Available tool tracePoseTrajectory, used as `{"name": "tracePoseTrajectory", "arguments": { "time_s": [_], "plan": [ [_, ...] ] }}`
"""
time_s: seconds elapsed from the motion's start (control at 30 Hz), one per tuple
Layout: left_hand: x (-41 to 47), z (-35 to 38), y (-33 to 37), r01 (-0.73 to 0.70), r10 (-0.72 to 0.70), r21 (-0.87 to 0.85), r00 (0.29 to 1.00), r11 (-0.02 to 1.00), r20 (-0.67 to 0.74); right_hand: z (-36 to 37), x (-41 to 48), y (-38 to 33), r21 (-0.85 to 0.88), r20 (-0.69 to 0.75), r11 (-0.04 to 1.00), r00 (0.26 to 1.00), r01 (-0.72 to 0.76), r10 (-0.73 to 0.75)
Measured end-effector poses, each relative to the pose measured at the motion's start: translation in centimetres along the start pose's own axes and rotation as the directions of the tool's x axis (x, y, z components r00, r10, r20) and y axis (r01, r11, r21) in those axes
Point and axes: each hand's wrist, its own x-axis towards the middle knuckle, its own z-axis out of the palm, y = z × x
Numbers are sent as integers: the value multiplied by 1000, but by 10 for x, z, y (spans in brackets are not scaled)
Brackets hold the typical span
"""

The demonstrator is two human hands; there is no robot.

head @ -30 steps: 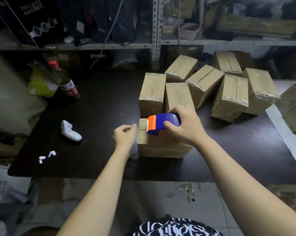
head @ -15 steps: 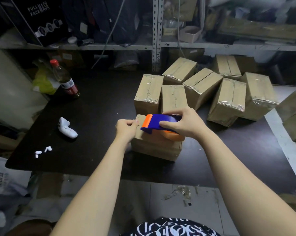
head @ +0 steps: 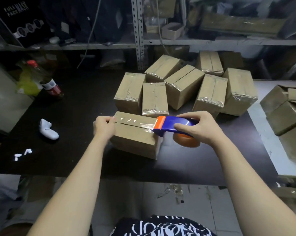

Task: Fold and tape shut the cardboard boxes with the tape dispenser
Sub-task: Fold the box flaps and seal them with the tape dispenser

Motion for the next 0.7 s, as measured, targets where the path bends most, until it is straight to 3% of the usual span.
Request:
{"name": "tracePoseTrajectory", "arguments": {
  "time_s": [0.2,0.7],
  "plan": [
    [-3,10,12,-93,93,35,996,995,7,11,-38,39,157,-41,987,998,-48,55],
    [-6,6,10,-56,57,-13,997,998,60,33,-87,67,335,-130,941,987,-45,94]
  ]
}}
